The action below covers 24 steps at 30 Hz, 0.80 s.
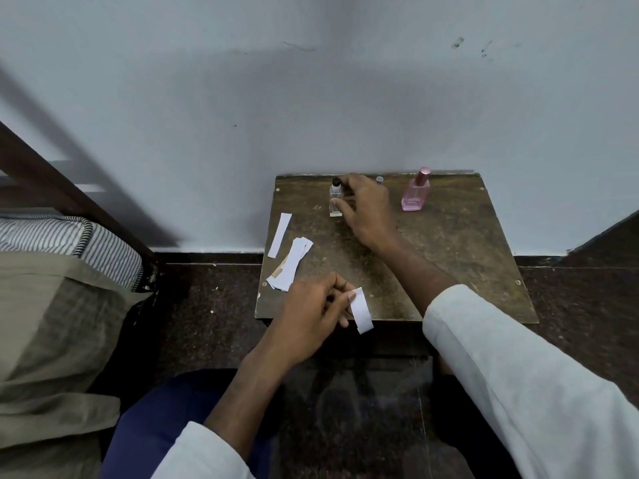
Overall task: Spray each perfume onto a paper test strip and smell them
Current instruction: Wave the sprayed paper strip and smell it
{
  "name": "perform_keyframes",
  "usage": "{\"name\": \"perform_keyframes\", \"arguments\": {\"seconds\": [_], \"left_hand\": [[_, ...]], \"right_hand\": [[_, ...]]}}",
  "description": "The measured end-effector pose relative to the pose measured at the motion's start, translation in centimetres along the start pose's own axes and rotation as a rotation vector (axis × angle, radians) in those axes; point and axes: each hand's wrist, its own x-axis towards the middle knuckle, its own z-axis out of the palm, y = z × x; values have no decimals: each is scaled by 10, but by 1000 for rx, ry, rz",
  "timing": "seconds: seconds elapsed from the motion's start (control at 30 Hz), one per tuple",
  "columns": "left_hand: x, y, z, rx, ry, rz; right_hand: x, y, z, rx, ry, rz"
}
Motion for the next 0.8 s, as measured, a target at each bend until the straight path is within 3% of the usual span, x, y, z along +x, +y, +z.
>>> {"name": "perform_keyframes", "arguments": {"seconds": [0.27,0.37,0.5,0.57,0.8], "left_hand": [[1,2,-1,-6,-9,-8],[0,5,-2,-45,-5,-3],[-4,11,-4,-25,-27,62],[-9,15,-3,11,-56,93],[-32,22,7,4,-226,128]], "right_hand": [[-16,-16,-32,-149,-7,-90],[-53,-36,-73,13,60,-70],[-114,-54,-117,-9,-390,-13],[-136,-56,-131,4,-530,12],[-185,-64,-146,241,-489,297]]}}
